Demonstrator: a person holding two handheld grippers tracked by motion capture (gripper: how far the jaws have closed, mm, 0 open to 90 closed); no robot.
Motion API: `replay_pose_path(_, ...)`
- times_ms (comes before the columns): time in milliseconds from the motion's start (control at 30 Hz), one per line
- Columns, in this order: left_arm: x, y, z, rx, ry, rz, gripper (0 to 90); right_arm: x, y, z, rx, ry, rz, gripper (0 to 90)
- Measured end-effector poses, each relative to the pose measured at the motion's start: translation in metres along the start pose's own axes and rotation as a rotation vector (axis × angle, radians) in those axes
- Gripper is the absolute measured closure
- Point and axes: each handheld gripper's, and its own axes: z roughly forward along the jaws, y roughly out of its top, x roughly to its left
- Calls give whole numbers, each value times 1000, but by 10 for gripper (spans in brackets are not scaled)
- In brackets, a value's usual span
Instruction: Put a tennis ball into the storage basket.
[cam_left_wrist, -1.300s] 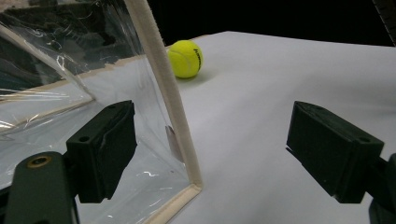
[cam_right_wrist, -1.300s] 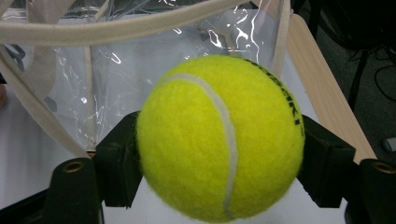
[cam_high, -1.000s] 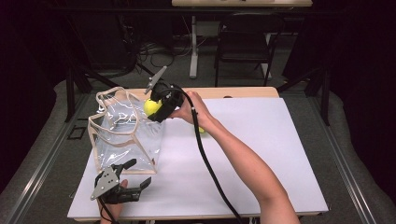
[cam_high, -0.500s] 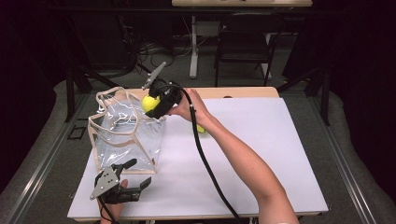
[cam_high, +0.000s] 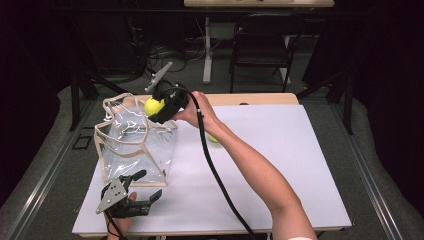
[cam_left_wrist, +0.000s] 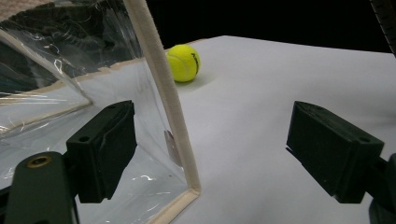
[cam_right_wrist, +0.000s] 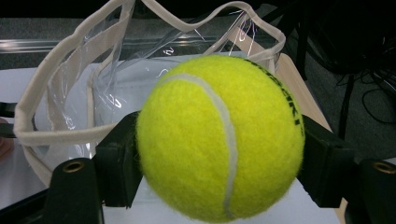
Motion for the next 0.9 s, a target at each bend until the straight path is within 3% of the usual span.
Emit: replay_pose_path(900,1,1,-1,-3,0,-3,156,7,12,4,-72,-9,-5,263)
